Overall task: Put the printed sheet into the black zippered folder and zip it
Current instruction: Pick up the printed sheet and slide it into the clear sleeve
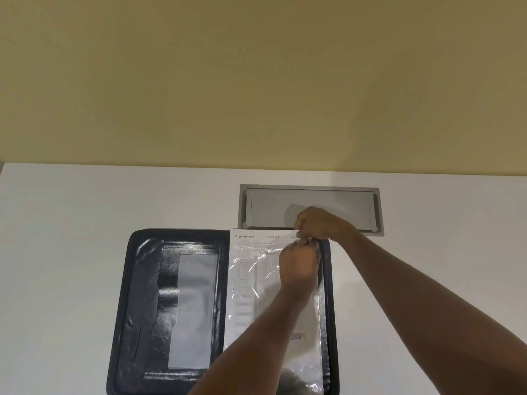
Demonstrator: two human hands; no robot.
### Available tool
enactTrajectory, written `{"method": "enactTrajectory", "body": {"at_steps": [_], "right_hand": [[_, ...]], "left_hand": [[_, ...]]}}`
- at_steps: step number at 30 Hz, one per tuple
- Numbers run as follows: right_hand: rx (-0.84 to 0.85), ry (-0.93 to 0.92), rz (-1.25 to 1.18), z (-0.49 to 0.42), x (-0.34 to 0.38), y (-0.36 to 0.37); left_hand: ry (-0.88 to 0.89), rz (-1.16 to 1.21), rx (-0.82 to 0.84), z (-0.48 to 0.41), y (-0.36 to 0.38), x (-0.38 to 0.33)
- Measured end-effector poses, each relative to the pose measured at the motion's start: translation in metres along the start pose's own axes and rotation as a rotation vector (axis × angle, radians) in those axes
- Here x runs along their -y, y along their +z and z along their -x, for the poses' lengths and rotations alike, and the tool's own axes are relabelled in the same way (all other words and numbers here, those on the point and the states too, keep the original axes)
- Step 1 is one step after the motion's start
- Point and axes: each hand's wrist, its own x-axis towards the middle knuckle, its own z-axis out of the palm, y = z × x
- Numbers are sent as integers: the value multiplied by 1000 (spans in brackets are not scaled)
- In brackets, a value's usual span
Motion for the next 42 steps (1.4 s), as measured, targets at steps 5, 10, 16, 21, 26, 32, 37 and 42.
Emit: {"method": "enactTrajectory", "body": {"at_steps": [5, 10, 16, 21, 26, 32, 37, 42], "right_hand": [[-50, -110, -55, -1, 11, 3], [16, -33, -10, 0, 22, 4], [104, 58, 52, 2, 34, 11], [190, 62, 250, -1, 35, 24], [232, 68, 309, 3, 32, 21], [210, 61, 350, 13, 25, 21], [52, 24, 432, 26, 11, 26], [-54, 74, 478, 38, 3, 30]], "left_hand": [[-8, -5, 35, 3, -5, -3], [-22, 5, 40, 3, -4, -2], [-61, 4, 105, 4, -2, 0], [-12, -68, 40, 2, -2, 2], [101, -30, -60, 8, 4, 7], [390, -16, -173, 28, -6, 67], [217, -186, -61, 13, -49, 121], [236, -309, 158, -9, -73, 150]]}}
